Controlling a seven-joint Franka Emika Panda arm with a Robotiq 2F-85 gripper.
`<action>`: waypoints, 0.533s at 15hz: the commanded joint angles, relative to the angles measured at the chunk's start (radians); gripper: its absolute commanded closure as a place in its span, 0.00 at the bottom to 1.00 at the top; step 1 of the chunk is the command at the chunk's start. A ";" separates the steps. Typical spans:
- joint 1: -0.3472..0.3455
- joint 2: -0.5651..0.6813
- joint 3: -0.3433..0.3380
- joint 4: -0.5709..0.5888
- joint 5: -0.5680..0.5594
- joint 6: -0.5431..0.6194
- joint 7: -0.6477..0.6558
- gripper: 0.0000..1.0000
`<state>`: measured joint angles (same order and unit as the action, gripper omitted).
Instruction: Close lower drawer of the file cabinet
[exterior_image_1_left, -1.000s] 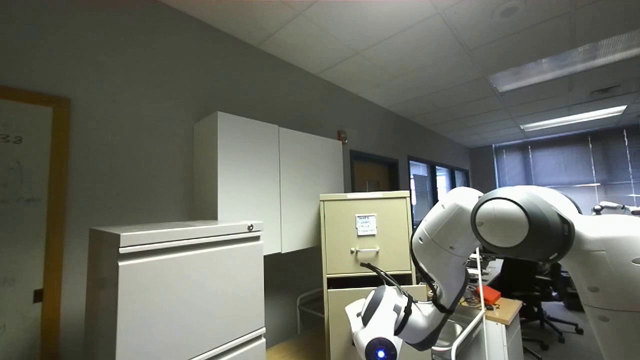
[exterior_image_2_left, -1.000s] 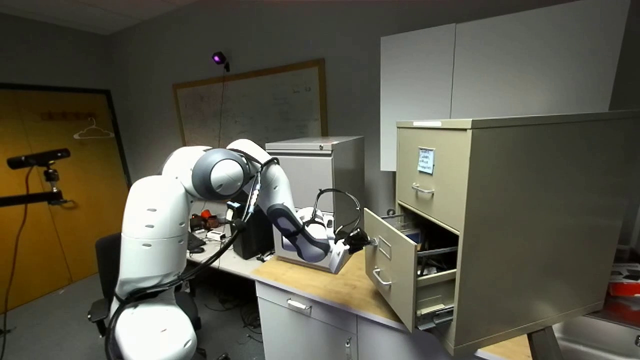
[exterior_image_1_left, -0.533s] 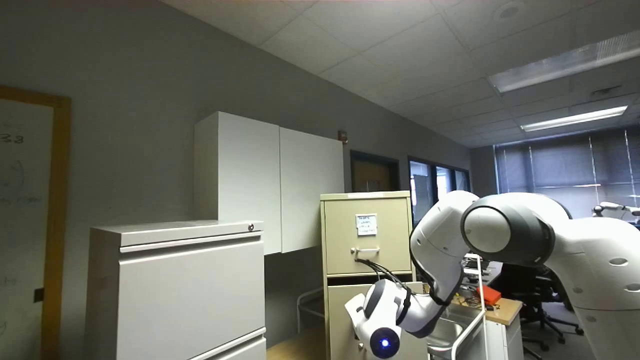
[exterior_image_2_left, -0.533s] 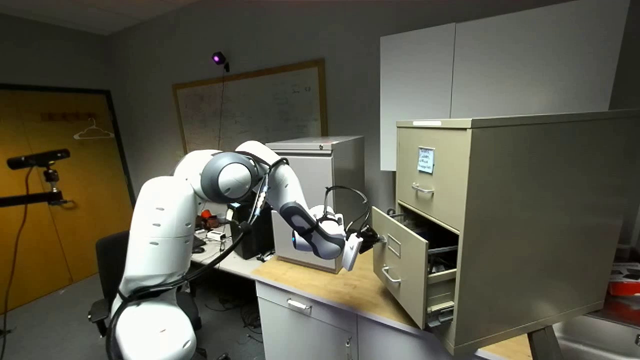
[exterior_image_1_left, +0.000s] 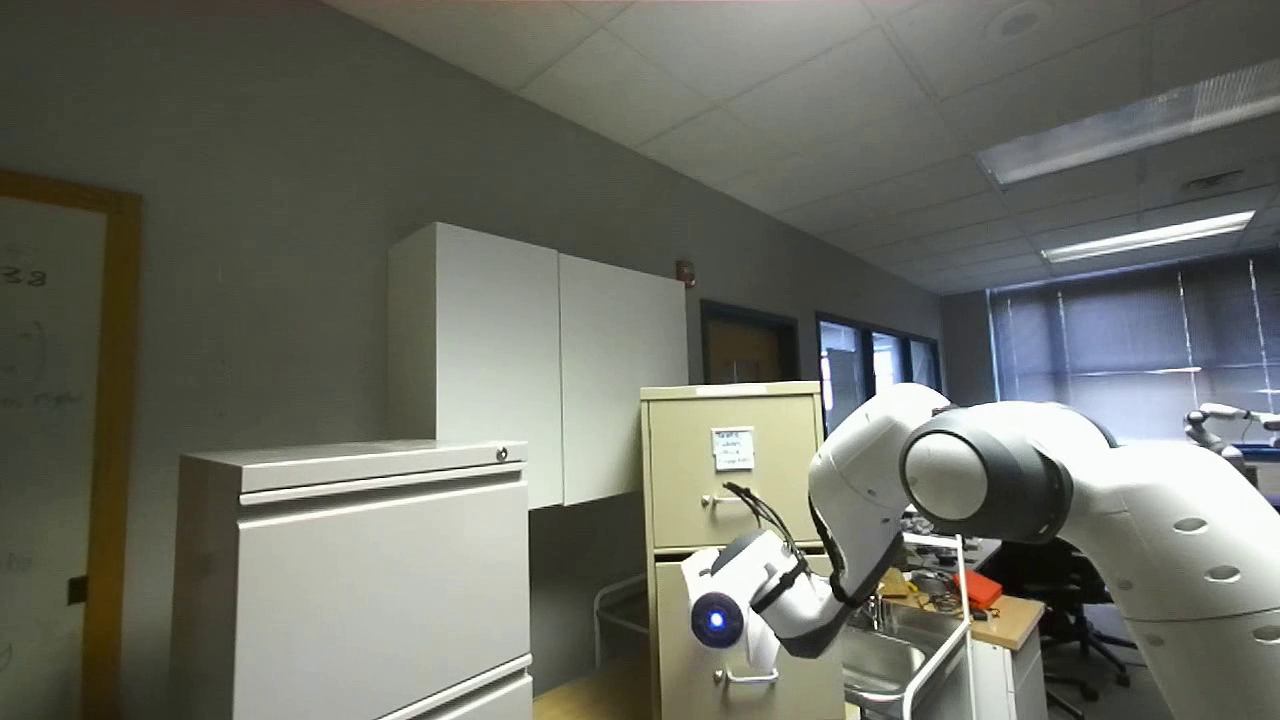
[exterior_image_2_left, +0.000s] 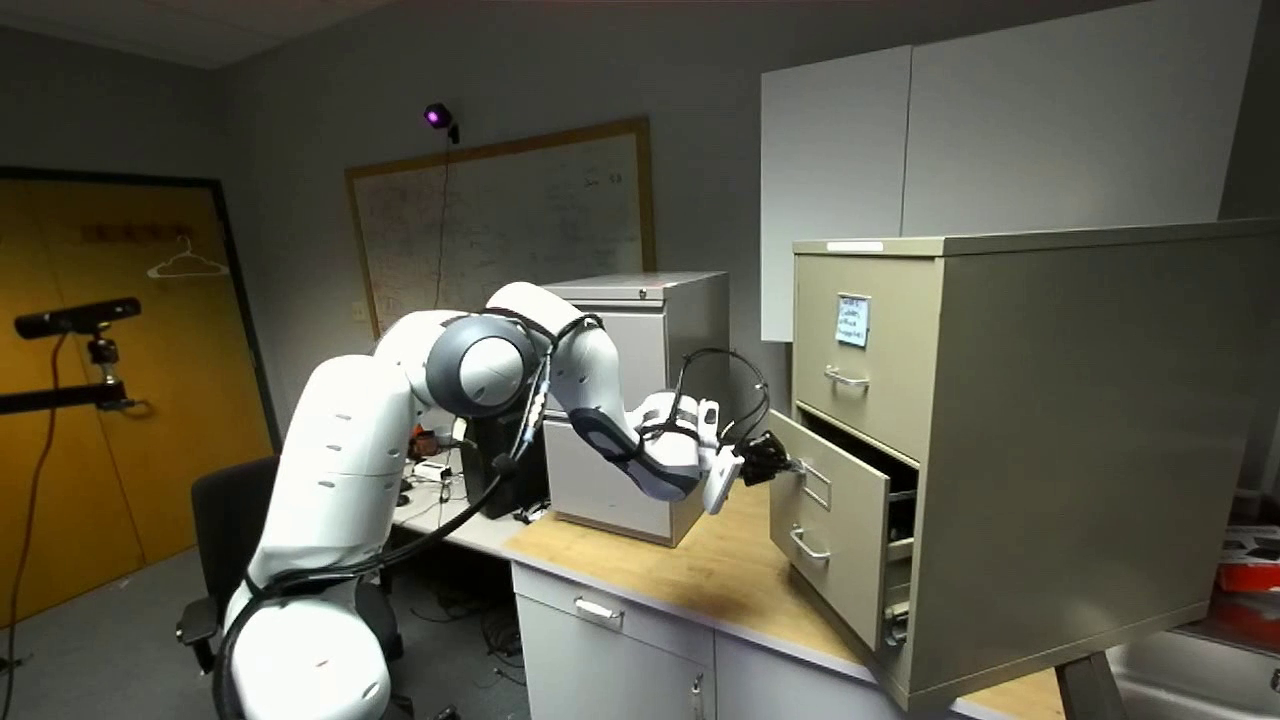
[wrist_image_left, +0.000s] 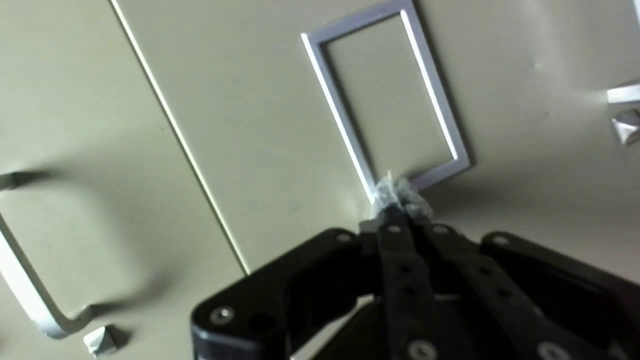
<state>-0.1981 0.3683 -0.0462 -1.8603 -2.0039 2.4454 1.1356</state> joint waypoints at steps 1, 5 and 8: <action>-0.060 0.047 -0.007 0.163 0.287 0.040 -0.170 1.00; -0.033 0.007 -0.014 0.142 0.592 0.147 -0.269 1.00; -0.027 0.005 -0.019 0.130 0.531 0.210 -0.205 1.00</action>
<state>-0.2190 0.3599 -0.0581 -1.7714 -1.4221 2.5985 0.9016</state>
